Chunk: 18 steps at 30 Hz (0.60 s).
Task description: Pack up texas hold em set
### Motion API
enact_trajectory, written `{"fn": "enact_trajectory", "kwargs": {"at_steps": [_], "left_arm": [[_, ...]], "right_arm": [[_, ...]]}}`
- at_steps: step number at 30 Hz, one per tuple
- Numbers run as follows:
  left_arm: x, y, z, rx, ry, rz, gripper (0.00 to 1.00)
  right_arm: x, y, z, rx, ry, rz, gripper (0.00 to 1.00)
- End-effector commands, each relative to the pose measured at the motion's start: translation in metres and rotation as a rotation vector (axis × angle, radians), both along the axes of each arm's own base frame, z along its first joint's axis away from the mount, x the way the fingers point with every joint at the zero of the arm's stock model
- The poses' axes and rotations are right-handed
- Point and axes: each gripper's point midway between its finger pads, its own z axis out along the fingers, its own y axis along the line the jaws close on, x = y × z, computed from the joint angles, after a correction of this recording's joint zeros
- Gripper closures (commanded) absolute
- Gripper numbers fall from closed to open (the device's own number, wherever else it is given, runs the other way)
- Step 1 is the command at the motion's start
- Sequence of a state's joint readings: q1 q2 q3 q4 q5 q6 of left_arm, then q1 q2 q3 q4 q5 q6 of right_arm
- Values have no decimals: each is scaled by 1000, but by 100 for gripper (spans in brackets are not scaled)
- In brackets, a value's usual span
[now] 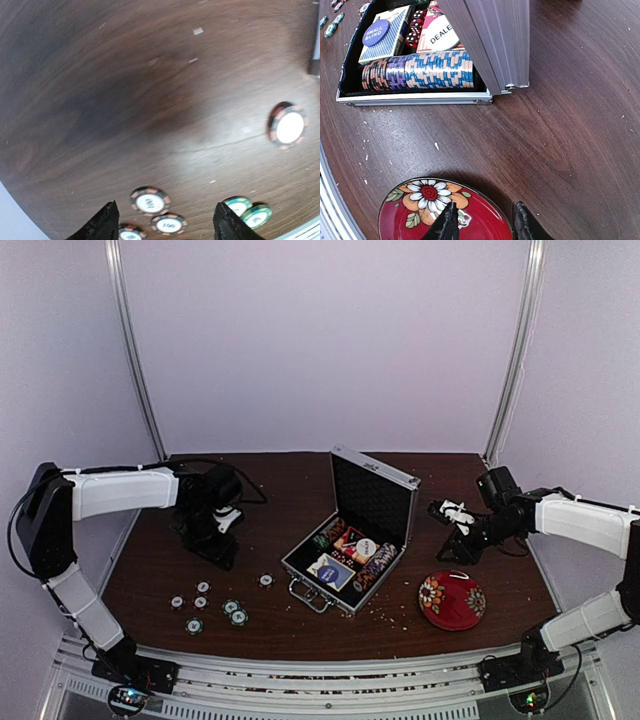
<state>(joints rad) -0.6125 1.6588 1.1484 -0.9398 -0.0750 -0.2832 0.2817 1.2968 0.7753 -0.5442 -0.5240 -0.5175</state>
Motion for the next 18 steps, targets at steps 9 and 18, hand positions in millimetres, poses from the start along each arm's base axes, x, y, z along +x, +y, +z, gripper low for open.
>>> {"fn": "enact_trajectory", "kwargs": {"at_steps": [9, 18], "left_arm": [[-30, 52, -35, 77, 135, 112, 31], [-36, 57, -54, 66, 180, 114, 35]], "right_arm": [[2, 5, 7, 14, -8, 17, 63], [2, 4, 5, 9, -4, 17, 63]]}}
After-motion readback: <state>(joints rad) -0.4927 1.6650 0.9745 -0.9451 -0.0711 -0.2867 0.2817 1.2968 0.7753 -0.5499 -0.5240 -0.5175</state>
